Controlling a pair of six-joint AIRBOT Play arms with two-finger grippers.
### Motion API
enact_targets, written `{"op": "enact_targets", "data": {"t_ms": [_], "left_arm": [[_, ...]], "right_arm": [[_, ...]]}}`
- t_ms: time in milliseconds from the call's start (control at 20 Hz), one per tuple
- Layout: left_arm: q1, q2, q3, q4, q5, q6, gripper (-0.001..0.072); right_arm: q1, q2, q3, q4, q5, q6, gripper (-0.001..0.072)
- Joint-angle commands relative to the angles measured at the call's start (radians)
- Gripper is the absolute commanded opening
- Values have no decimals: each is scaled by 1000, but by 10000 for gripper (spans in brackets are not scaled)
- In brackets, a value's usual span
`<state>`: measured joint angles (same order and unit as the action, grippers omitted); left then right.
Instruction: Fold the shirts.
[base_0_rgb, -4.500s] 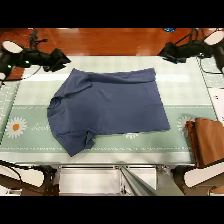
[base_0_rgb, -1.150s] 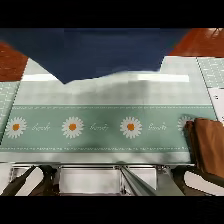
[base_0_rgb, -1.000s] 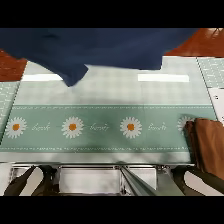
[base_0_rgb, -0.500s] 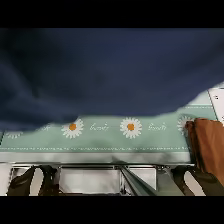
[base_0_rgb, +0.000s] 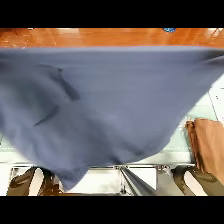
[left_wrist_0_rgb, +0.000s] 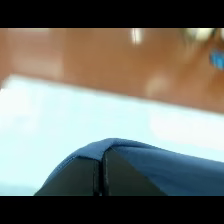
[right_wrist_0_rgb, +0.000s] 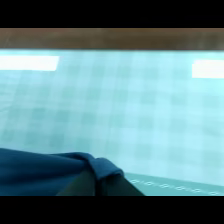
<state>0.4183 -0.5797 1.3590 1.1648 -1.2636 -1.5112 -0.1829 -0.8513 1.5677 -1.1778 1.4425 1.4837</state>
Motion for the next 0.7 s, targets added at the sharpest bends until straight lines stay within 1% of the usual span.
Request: {"op": "enact_targets", "data": {"t_ms": [0,100,200,300,400,500,650], "left_arm": [[-3,-116,-296,-109,161,-20,29],[-34,-272,-366,-142,266,0,29],[-95,-467,-341,-142,375,11,29],[-152,-651,-266,-142,467,10,29],[-198,-842,-132,-142,512,-13,29],[-218,-1008,30,-142,486,-72,29],[-233,-1187,231,-142,324,-152,30]], "right_arm": [[1,-163,-93,107,-76,-53,22],[27,-303,-95,114,-164,-79,22],[59,-450,-95,115,-269,-97,22],[74,-594,-83,137,-402,-103,22],[73,-741,-11,174,-481,-102,22],[72,-885,123,181,-492,-91,22],[72,-1057,334,171,-451,-35,22]]}}
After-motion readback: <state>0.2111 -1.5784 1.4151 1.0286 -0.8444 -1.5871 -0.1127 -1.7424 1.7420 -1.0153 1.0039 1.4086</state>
